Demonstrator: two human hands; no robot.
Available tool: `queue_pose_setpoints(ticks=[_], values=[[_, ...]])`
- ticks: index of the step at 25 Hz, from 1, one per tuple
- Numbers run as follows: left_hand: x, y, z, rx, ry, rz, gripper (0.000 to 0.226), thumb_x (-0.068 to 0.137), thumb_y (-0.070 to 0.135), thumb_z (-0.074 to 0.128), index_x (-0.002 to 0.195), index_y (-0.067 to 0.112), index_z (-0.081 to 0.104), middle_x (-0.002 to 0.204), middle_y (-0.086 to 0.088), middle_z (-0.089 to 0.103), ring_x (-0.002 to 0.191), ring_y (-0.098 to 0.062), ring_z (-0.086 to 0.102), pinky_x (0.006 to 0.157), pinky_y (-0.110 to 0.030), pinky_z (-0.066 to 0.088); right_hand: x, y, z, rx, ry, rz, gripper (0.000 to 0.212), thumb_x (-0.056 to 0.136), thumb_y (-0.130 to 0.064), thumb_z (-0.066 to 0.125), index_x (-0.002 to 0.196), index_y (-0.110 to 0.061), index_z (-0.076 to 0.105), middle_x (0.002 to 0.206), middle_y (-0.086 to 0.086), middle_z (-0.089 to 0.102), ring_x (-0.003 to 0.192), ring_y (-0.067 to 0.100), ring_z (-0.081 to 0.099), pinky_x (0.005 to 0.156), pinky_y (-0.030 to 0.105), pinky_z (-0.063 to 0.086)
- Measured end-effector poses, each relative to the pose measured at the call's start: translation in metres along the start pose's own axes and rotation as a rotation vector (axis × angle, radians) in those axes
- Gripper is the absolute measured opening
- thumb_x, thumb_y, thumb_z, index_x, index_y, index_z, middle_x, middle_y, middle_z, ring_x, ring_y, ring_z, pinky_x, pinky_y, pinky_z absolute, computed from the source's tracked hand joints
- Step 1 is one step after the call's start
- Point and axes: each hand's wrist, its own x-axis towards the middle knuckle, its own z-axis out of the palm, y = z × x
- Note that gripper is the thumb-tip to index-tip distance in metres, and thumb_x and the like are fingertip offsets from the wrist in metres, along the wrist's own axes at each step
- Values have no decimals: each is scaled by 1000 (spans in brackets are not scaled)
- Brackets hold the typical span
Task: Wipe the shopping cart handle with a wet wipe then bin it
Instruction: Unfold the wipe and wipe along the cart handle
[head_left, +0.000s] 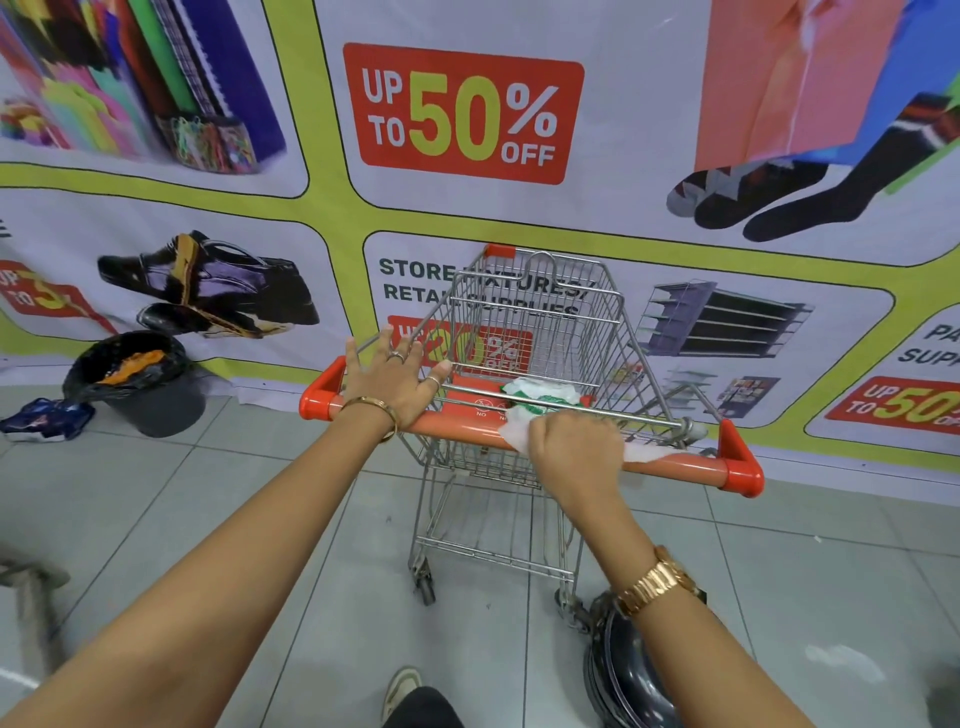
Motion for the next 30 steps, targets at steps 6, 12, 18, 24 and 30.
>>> queue_pose_setpoints(ticks=[6,12,18,24,30], values=[[-1,-6,-3,-53,13,-34,74,86,62,6,145,21,20,157,0,17,146,-19,-3,112,-59,-8,-15,16,7,-86,120,-291,38,87,-35,35,76,-14,64,63,3,66,52,24,59,51,26,42],[-3,0,0,-29,13,-18,76,85,63,4,145,20,20,157,-1,18,146,-20,-4,112,-58,-9,-30,66,11,-230,212,-270,46,87,-48,36,91,-12,64,74,6,67,63,28,60,58,33,46],[-2,2,0,1,-2,-23,80,83,65,1,144,19,23,156,-1,21,146,-20,-3,112,-57,-10,-22,13,18,-198,234,-190,50,84,-53,35,81,-13,64,69,5,65,59,26,58,58,32,48],[2,-6,-1,-47,-12,-49,74,85,63,5,145,23,22,157,-1,19,146,-20,-3,111,-60,-9,-21,39,20,-217,288,-380,40,85,-39,39,97,-12,66,78,5,69,63,26,62,60,30,46],[-1,1,1,-41,-11,-41,76,85,62,2,145,20,21,157,-1,18,145,-20,-5,111,-59,-9,-33,57,18,-166,281,-294,44,93,-40,33,95,-10,64,82,9,71,69,30,63,69,36,35]])
